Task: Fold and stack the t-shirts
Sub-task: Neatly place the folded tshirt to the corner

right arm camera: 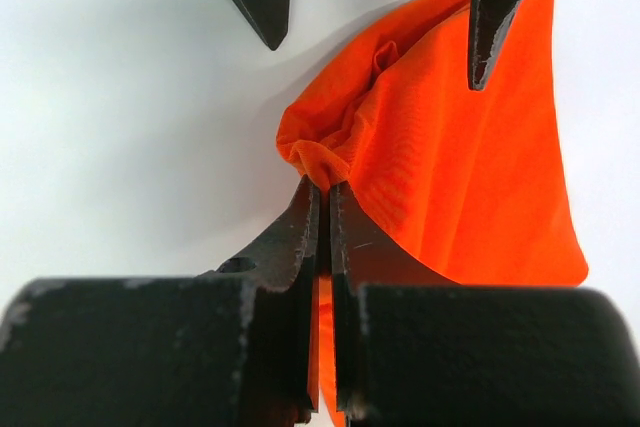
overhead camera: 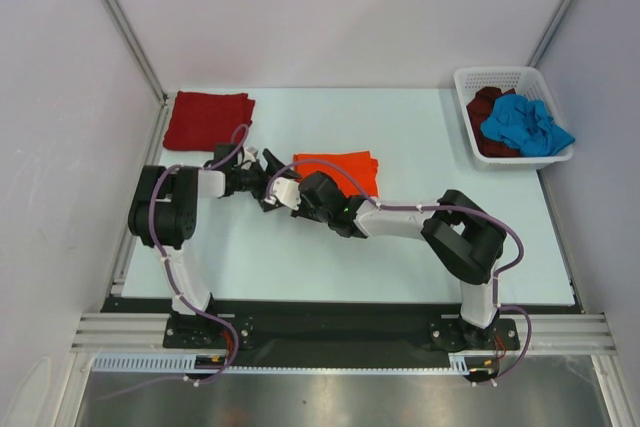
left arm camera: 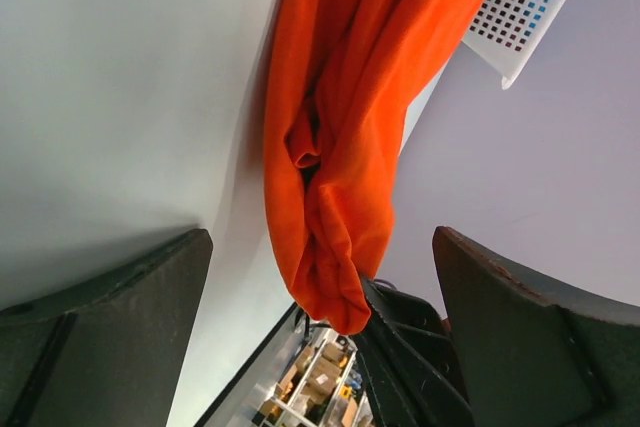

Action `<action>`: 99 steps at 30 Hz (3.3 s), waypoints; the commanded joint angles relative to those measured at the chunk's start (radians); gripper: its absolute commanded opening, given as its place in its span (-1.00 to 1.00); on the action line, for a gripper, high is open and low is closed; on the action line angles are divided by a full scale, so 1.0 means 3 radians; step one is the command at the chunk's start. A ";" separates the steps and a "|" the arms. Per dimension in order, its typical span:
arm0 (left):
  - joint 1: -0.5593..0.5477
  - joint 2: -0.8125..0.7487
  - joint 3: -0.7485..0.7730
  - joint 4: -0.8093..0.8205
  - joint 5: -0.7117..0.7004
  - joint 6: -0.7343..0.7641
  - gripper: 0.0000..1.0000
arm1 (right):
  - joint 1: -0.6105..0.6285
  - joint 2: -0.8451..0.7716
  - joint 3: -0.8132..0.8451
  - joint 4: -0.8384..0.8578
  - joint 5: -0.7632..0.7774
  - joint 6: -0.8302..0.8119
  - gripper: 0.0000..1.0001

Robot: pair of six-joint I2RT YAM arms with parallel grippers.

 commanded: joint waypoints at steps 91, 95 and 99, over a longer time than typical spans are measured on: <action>-0.0467 0.0836 0.4471 -0.3494 -0.3680 0.2482 -0.99 | -0.0077 -0.2935 -0.0889 -0.2346 0.0533 0.2997 0.51; -0.0462 0.0955 0.4785 -0.3608 -0.3834 0.2508 -0.99 | -0.0113 -0.2894 -0.0873 -0.2397 0.0523 0.3007 0.50; -0.0422 0.0940 0.4672 -0.3368 -0.3799 0.2513 -0.99 | -0.0174 -0.2899 -0.0879 -0.2407 0.0512 0.2977 0.50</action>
